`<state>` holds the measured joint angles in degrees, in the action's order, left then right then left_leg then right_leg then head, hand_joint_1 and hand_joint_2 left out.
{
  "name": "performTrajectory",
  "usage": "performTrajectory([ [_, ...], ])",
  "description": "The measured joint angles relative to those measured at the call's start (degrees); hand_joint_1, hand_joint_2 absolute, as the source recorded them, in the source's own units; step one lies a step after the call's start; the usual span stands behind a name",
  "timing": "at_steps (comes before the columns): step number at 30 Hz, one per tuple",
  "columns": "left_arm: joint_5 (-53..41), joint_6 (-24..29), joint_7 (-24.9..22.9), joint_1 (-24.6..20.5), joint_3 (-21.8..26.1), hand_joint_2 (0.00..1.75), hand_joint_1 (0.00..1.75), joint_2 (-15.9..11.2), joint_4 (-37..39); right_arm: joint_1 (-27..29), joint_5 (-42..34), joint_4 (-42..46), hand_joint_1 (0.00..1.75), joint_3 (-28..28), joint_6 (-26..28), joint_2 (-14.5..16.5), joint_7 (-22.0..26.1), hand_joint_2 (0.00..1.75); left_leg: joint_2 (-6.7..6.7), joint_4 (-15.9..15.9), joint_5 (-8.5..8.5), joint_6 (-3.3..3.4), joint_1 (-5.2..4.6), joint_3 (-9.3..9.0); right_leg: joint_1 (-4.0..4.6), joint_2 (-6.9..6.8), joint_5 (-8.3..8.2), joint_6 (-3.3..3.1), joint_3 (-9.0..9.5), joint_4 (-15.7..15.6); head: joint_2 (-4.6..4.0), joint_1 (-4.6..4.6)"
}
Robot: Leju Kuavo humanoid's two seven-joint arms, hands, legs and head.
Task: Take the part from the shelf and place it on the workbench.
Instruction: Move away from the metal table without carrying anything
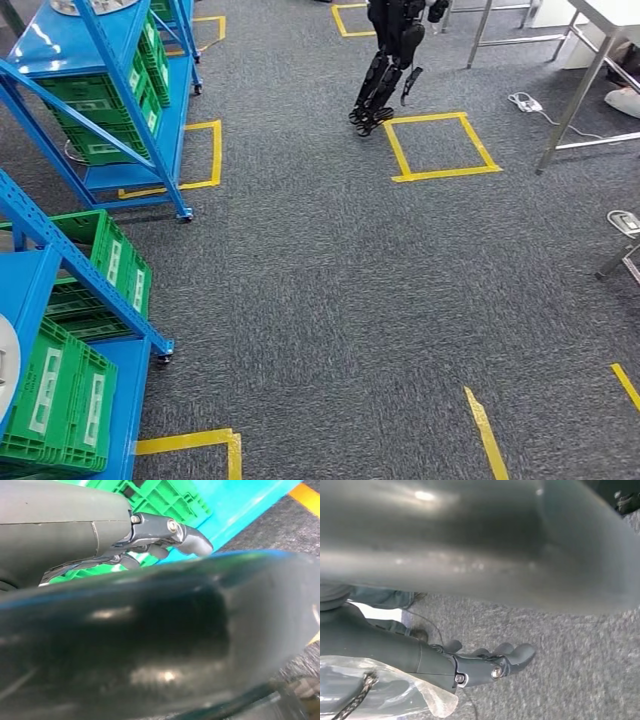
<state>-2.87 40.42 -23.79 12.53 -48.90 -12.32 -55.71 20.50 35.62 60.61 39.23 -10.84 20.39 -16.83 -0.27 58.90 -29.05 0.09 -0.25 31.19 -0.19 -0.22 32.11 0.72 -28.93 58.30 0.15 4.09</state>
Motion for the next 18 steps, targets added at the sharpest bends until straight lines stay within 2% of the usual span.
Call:
performTrajectory([
  [2,0.0,0.0,0.0,0.1,0.0,0.00,0.00,-0.1,-0.1,-0.3,0.1,-0.1,0.00,0.0,0.0,0.0,0.0,0.00,0.01,-0.5,0.08,0.65,0.17,-0.41,-0.12,-0.01,0.50,0.58,0.05,0.4,0.00,0.09],
  [3,0.0,0.0,0.0,0.1,0.0,0.00,0.00,-0.1,-0.1,-0.4,0.2,-0.1,0.00,0.0,0.0,0.0,0.1,0.00,0.04,-0.9,0.15,0.96,0.31,-0.72,-0.12,0.03,1.30,0.82,-0.49,1.7,0.00,0.15],
  [4,-0.1,0.0,0.0,0.0,0.0,0.00,0.00,-0.1,-0.1,-0.4,0.2,-0.1,0.00,0.0,0.0,0.0,0.1,0.00,0.07,-1.2,0.13,1.24,0.44,-1.04,-0.13,0.08,2.64,1.04,-1.81,4.4,0.00,0.19],
  [6,-0.1,0.0,0.0,-0.1,0.0,0.00,0.00,-0.1,-0.1,-0.5,0.2,-0.2,0.00,0.1,0.1,0.0,0.1,0.00,0.10,-1.2,-0.23,1.59,0.37,-1.37,-0.19,0.13,5.65,1.36,-6.33,12.0,0.00,0.23],
  [7,-0.1,0.0,0.0,-0.1,0.0,0.00,0.00,-0.1,-0.1,-0.5,0.3,-0.3,0.00,0.1,0.1,0.0,0.1,0.00,0.10,-1.2,-0.49,1.66,0.34,-1.61,-0.23,0.12,6.22,1.47,-8.47,15.1,0.00,0.22],
  [8,-0.1,0.0,0.0,-0.1,0.0,0.00,0.00,-0.1,-0.1,-0.4,0.3,-0.4,0.00,0.2,0.1,0.0,0.1,0.00,0.06,-1.2,-0.80,1.66,0.32,-1.96,-0.25,0.12,5.51,1.51,-9.68,16.1,0.00,0.22],
  [9,-0.1,0.0,0.0,-0.1,0.0,0.00,0.00,-0.1,-0.1,-0.5,0.4,-0.4,0.00,0.3,0.1,0.0,0.2,0.00,0.00,-1.2,-1.16,1.60,0.32,-2.43,-0.25,0.12,3.60,1.49,-9.72,14.9,0.00,0.23],
  [11,-0.1,0.0,0.0,-0.1,0.0,0.00,0.00,-0.1,-0.1,-0.5,0.4,-0.5,0.00,0.5,0.1,0.0,0.3,0.00,-0.12,-1.2,-2.04,1.31,0.32,-3.57,-0.23,0.13,-1.39,1.20,-7.16,7.8,0.00,0.22],
  [12,-0.1,0.0,0.0,-0.2,0.0,0.00,0.00,-0.1,-0.1,-0.5,0.4,-0.5,0.00,0.6,0.1,0.0,0.3,0.00,-0.17,-1.1,-2.51,1.04,0.25,-3.98,-0.17,0.17,-2.83,0.99,-5.61,4.5,0.00,0.20],
  [13,-0.1,0.0,-0.1,-0.2,0.0,0.00,0.00,-0.1,-0.1,-0.6,0.5,-0.5,0.00,0.7,0.1,0.0,0.4,0.00,-0.19,-1.1,-2.84,0.75,0.20,-4.23,-0.08,0.21,-3.42,0.76,-4.56,2.4,0.00,0.15],
  [14,-0.1,0.0,-0.1,-0.3,0.0,0.00,0.00,-0.1,-0.1,-0.7,0.6,-0.6,0.00,0.8,0.1,0.0,0.5,0.00,-0.20,-1.1,-3.02,0.45,0.15,-4.32,0.03,0.26,-3.16,0.55,-4.07,1.7,0.00,0.03],
  [17,-0.1,0.0,-0.1,-0.4,0.0,0.00,0.00,-0.1,-0.2,-0.8,1.1,-0.7,0.00,1.2,0.1,0.0,0.7,0.00,-0.19,-1.1,-3.54,-0.38,0.19,-4.53,-0.07,0.29,-3.00,-0.23,-3.56,0.9,0.01,-0.17],
  [18,-0.1,0.0,-0.1,-0.4,0.0,0.00,0.00,-0.1,-0.2,-0.8,1.2,-0.7,0.00,1.3,0.1,0.0,0.8,0.00,-0.16,0.0,-4.28,-0.68,0.22,-4.14,-0.20,0.22,-2.98,-0.53,-3.22,0.6,0.01,-0.23],
])
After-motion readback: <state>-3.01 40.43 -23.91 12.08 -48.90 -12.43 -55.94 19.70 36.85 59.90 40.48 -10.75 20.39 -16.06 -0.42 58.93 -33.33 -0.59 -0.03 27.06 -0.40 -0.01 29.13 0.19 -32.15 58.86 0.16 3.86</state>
